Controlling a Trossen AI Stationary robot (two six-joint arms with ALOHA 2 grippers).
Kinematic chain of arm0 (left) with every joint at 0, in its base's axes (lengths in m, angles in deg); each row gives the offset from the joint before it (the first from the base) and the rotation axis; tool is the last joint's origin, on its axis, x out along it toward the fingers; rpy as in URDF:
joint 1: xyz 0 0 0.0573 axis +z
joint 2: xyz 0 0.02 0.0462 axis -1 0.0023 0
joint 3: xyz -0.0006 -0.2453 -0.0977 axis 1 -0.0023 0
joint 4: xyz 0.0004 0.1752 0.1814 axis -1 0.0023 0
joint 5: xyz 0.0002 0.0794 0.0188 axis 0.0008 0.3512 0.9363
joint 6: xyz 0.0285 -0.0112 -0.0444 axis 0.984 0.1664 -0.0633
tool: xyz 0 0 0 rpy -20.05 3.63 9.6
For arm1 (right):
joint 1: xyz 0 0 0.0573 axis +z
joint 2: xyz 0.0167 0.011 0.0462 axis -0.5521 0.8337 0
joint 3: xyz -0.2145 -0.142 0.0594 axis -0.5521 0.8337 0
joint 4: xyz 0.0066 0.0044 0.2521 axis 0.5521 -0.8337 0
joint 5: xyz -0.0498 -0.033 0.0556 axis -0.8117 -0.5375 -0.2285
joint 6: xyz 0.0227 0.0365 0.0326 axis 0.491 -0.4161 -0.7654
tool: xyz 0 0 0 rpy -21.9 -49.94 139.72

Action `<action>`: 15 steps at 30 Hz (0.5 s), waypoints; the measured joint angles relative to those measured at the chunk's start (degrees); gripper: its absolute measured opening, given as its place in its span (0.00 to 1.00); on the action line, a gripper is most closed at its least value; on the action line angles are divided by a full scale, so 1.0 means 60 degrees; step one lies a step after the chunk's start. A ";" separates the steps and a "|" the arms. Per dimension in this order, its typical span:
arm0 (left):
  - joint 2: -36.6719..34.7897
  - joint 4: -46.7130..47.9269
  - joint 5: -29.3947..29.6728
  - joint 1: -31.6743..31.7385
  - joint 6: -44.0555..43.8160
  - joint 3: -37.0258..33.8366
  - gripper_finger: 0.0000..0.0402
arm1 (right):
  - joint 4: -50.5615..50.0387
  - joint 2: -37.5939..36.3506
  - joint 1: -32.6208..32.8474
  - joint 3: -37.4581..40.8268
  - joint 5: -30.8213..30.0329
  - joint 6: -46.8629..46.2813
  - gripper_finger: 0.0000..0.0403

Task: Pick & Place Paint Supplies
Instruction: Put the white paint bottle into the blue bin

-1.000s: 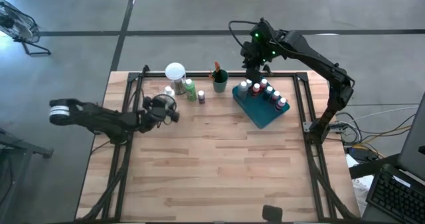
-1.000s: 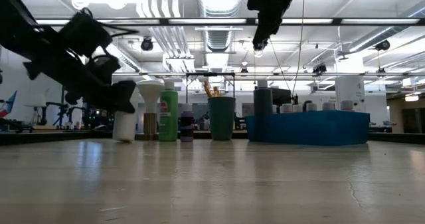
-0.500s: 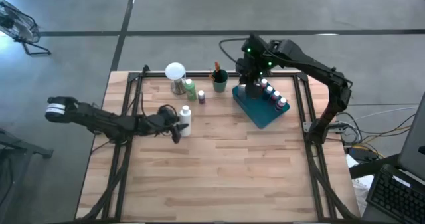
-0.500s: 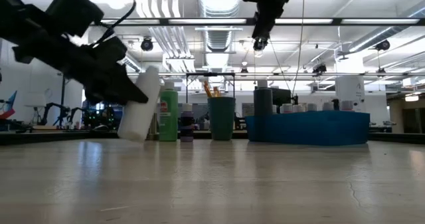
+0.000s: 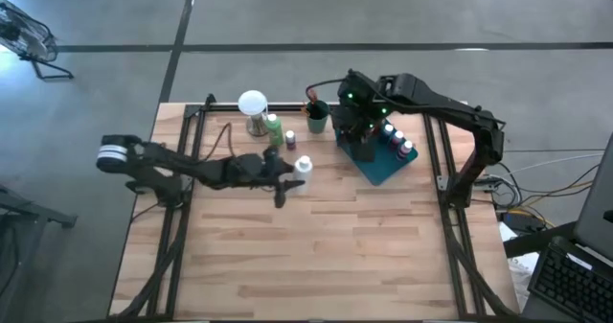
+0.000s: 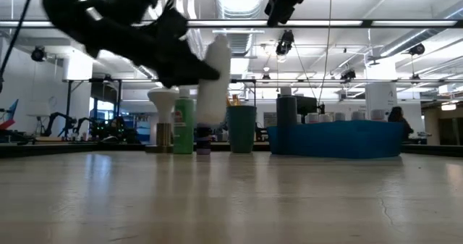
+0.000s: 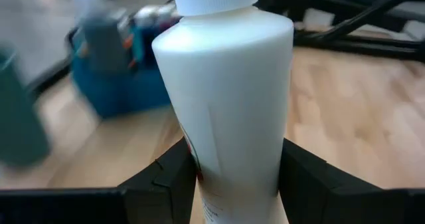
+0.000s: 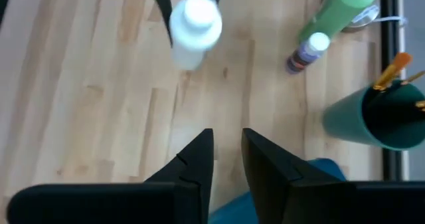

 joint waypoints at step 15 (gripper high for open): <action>0.2073 0.2134 -0.0785 0.0524 0.1917 0.3552 0.43 | -0.0447 -0.0002 0.0396 0.0004 0.0415 -0.0556 0.46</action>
